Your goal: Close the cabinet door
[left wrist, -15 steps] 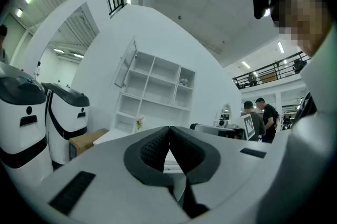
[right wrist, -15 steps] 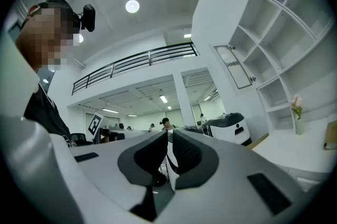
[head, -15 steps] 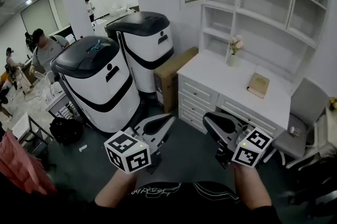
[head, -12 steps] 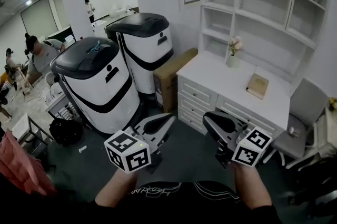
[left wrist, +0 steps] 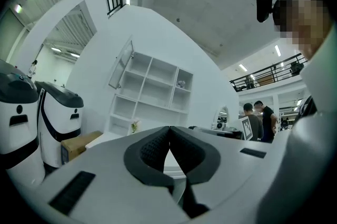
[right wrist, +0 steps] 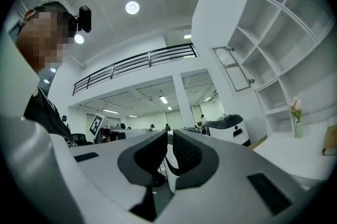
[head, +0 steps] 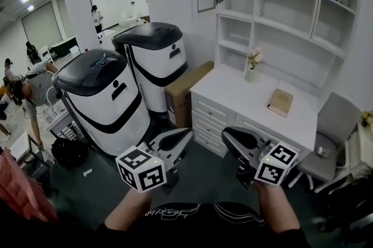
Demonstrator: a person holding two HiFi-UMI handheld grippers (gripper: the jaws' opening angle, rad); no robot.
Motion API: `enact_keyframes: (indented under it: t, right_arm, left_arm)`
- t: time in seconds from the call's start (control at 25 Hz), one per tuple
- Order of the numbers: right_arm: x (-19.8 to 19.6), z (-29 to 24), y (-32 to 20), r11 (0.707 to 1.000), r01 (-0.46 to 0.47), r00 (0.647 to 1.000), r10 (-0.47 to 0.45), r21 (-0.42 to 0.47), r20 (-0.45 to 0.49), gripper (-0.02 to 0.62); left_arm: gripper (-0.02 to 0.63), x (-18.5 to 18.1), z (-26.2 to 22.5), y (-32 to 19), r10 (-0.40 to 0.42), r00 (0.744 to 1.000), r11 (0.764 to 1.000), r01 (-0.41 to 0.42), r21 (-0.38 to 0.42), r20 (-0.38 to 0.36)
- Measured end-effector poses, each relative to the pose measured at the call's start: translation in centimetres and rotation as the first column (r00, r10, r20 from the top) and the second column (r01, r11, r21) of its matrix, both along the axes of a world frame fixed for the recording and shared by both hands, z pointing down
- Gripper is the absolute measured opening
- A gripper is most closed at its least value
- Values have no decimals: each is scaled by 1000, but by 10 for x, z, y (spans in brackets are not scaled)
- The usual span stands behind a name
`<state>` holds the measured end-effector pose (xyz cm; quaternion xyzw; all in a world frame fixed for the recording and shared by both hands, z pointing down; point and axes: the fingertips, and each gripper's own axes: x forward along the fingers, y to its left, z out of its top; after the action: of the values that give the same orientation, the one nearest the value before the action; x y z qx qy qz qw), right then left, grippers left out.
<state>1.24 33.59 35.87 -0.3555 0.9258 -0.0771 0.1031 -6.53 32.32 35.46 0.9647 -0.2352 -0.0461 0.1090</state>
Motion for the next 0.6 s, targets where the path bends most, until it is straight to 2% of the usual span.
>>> enact_keyframes:
  t: [0.32,0.6]
  right_arm:
    - [42,16,-14,1000,-7,1000,7,-6,-14,60]
    - [66,42,-45,999,7,1000,-7,-50,0,61]
  left_arm:
    - [20,45,15,-15,37,999,999,-37,-16,-16]
    - [20,61,38,-46,15,1000,998,-16,-53,-15]
